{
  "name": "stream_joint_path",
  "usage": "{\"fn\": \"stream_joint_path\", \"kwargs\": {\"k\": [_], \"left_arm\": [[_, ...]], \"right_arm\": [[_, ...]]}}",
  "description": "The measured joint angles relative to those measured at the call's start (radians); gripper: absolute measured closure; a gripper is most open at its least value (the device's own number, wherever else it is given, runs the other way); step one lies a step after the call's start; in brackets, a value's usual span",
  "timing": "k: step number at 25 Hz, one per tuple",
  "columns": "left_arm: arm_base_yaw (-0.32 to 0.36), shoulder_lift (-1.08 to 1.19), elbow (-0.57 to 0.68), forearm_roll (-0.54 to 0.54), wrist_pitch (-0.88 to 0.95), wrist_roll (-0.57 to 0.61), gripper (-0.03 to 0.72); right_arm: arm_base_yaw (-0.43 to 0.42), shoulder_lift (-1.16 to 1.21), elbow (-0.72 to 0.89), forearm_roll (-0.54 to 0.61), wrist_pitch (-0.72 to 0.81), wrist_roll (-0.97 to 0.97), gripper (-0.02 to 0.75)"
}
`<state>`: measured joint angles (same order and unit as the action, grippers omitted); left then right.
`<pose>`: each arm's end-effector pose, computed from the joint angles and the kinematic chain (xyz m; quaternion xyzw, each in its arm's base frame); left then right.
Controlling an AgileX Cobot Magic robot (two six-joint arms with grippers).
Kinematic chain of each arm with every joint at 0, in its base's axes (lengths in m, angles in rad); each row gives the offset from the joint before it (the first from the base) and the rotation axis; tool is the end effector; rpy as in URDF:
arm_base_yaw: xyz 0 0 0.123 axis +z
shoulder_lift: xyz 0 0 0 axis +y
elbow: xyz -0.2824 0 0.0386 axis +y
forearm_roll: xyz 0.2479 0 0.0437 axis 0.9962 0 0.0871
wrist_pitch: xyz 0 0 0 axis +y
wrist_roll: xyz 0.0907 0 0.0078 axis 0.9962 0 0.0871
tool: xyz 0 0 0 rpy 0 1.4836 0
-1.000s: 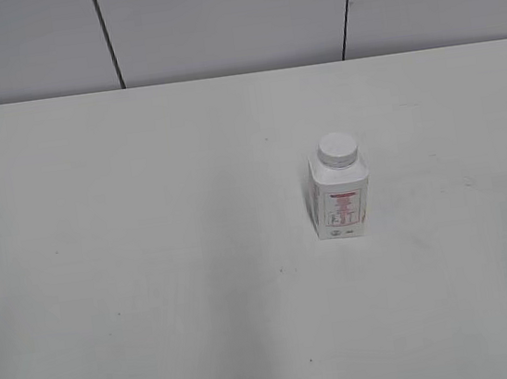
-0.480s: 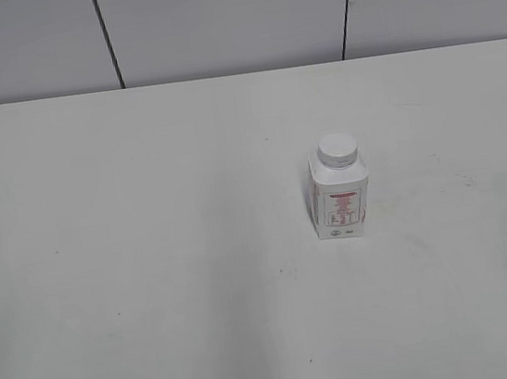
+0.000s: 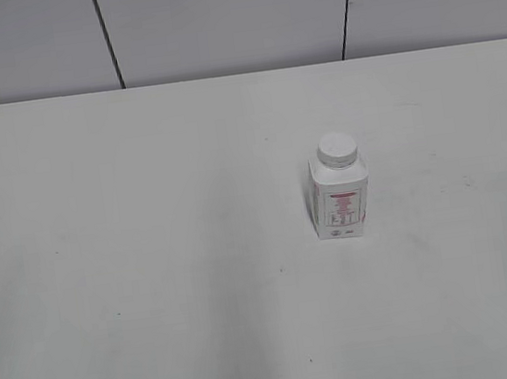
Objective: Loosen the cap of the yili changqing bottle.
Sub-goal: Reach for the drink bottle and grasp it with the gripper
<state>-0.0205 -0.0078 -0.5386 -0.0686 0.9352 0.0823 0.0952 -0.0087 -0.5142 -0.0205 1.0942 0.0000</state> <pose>-0.0069 -0.0049 0.2985 0.0413 0.8038 -0.0160 0.5933 -0.0091 -0.0025 0.2783 -0.0400 0.8550 0.0144 0.5169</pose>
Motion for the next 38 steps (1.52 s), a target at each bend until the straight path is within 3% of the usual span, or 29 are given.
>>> {"fn": "stream_joint_path", "kwargs": {"k": [8,17,23,31,38], "left_arm": [[0.000,0.077,0.018,0.002,-0.348,0.000,0.252],[0.000,0.197,0.021,0.008,-0.498,0.000,0.252],[0.000,0.296,0.021,0.030,-0.714,0.000,0.252],[0.000,0.545,0.023,0.041,-0.863,0.000,0.252],[0.000,0.787,0.023,0.050,-1.099,0.000,0.252]], "right_arm": [[0.000,0.000,0.000,0.000,0.000,0.000,0.164],[0.000,0.000,0.000,0.000,0.000,0.000,0.164],[0.000,0.000,0.000,0.000,0.000,0.000,0.164],[0.000,0.000,0.000,0.000,0.000,0.000,0.164],[0.000,0.000,0.000,0.000,0.000,0.000,0.164]]}}
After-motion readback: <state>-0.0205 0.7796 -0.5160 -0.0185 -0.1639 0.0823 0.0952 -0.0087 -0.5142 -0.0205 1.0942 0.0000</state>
